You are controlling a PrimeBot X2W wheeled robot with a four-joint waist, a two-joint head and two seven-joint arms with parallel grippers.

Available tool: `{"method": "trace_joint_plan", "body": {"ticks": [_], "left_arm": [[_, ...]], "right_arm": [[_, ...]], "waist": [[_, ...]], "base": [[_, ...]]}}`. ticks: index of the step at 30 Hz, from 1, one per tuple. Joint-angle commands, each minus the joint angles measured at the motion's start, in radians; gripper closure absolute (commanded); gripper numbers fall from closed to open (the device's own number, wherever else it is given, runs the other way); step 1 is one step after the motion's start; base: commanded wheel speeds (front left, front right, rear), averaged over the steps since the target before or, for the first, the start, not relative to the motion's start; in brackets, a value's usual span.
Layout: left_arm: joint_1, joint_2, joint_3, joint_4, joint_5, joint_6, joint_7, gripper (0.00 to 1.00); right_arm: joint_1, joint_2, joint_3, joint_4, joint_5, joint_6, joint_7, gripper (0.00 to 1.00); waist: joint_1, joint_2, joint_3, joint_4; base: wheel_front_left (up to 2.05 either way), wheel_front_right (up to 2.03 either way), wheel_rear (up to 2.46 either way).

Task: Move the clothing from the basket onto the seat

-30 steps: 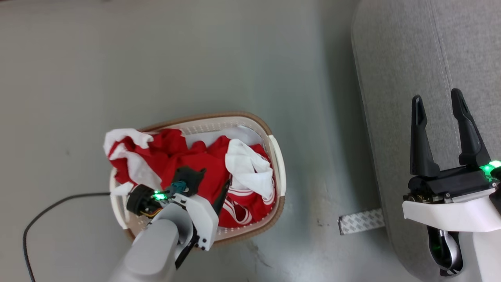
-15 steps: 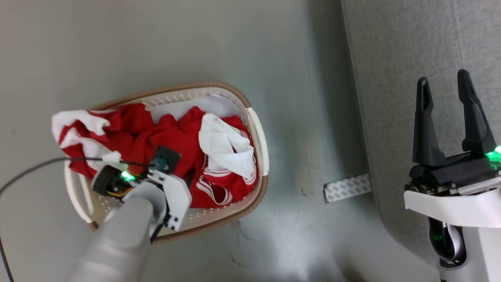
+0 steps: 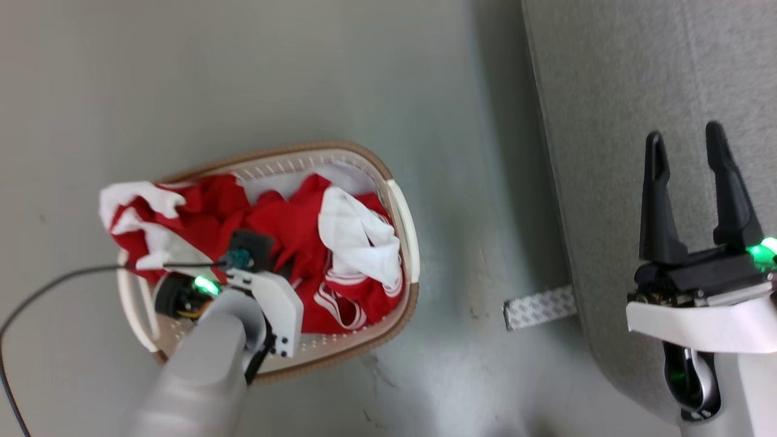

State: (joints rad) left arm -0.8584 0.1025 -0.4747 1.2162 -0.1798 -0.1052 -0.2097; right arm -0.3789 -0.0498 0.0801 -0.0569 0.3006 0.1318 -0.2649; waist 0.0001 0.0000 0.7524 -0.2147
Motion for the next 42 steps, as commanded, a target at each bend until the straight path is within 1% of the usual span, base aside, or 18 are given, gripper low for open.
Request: {"method": "trace_joint_plan", "body": {"ticks": [1,7,11,13,15,16,23,27,30,36,42], "left_arm": [[0.033,-0.012,0.01,-0.003,-0.027,-0.006,-0.02,1.0],[0.124,-0.044,0.019,-0.041,-0.101,-0.02,-0.046,1.0],[0.191,-0.051,0.0,-0.089,-0.154,-0.024,-0.05,1.0],[0.227,-0.051,-0.017,-0.128,-0.199,-0.024,-0.051,1.0],[0.258,-0.051,-0.039,-0.171,-0.235,-0.025,-0.041,1.0],[0.258,-0.051,-0.039,-0.171,-0.235,-0.025,-0.041,1.0],[0.348,-0.051,-0.075,-0.288,-0.317,-0.02,-0.005,1.0],[0.375,-0.05,-0.075,-0.379,-0.33,-0.006,0.022,1.0],[0.389,-0.038,-0.074,-0.465,-0.335,0.008,0.049,1.0],[0.401,-0.017,-0.071,-0.671,-0.349,0.041,0.12,1.0],[0.407,0.007,-0.066,-0.882,-0.358,0.078,0.198,1.0]], "right_arm": [[0.028,-0.001,-0.008,0.014,-0.011,-0.002,0.001,0.0],[0.113,-0.002,-0.033,0.048,-0.047,-0.002,0.001,0.0],[0.189,-0.002,-0.052,0.075,-0.065,-0.002,0.001,0.0],[0.226,-0.002,-0.058,0.084,-0.072,-0.002,0.001,0.0],[0.259,-0.002,-0.06,0.092,-0.077,-0.002,0.001,0.0],[0.259,-0.002,-0.06,0.092,-0.077,-0.002,0.001,0.0],[0.368,-0.002,-0.056,0.111,-0.089,-0.002,0.001,0.0],[0.411,-0.002,-0.051,0.104,-0.097,-0.002,0.001,0.0],[0.432,-0.002,-0.051,0.102,-0.103,-0.002,0.001,0.0],[0.461,-0.002,-0.05,0.097,-0.118,-0.002,0.001,0.0],[0.46,-0.002,-0.041,0.09,-0.14,-0.002,0.001,0.0]], "waist": [[-0.0001,0.0,-0.092,0.039],[-0.0001,0.0,-0.29,0.112],[-0.0001,0.0,-0.435,0.162],[-0.0001,0.0,-0.5,0.18],[-0.0001,0.0,-0.557,0.194],[-0.0001,0.0,-0.557,0.194],[-0.0001,0.0,-0.715,0.216],[-0.0001,0.0,-0.753,0.22],[-0.0001,0.0,-0.769,0.225],[-0.0001,0.0,-0.794,0.236],[-0.0001,0.0,-0.814,0.232]], "base": [[0.0,0.0,0.0],[0.0,0.0,0.0],[0.0,0.0,0.0],[0.0,0.0,0.0],[0.0,0.0,0.0],[0.0,0.0,0.0],[0.0,0.0,0.0],[0.0,0.0,0.0],[0.0,0.0,0.0],[0.0,0.0,0.0],[0.0,0.0,0.0]]}}
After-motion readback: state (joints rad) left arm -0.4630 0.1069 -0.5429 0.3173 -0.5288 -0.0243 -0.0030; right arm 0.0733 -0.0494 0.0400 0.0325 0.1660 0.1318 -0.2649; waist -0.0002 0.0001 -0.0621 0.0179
